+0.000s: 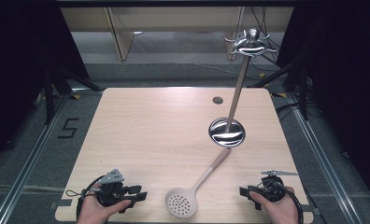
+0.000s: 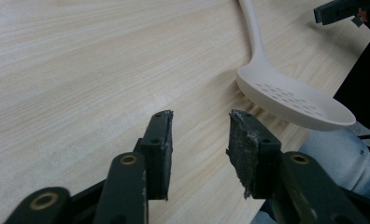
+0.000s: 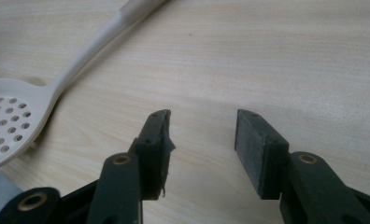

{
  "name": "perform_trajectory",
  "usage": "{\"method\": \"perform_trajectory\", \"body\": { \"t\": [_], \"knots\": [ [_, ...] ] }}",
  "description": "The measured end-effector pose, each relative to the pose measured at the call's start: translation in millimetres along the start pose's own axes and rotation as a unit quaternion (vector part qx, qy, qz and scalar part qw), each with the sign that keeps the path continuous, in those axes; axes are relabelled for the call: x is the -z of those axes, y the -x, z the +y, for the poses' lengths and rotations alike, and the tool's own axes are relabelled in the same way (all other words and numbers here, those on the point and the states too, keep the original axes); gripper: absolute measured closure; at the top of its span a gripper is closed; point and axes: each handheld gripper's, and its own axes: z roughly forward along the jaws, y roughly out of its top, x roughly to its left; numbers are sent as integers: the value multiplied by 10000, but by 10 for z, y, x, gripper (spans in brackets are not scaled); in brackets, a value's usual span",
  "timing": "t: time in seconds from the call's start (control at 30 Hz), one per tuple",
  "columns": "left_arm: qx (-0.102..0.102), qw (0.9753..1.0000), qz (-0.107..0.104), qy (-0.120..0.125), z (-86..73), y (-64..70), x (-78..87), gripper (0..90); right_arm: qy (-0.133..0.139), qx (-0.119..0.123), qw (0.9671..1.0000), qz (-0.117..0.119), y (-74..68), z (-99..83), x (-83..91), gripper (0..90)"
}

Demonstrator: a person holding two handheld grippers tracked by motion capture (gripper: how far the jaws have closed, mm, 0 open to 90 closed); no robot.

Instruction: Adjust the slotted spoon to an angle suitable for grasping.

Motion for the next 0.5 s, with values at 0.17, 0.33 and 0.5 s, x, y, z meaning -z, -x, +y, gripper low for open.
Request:
{"method": "perform_trajectory", "body": {
  "t": [0.17, 0.33, 0.5],
  "knots": [
    [58, 9998, 98, -187, 66, -40, -46, 718, 46, 180, 9997, 132, -45, 10, 5, 643],
    [11, 9985, 242, -481, 114, -74, -102, 838, -188, 370, 9991, 68, -167, 7, 16, 774],
    [-258, 9982, 259, -466, 179, -43, -84, 887, -78, 474, 9985, 268, -316, 45, 7, 892]
  ]
}}
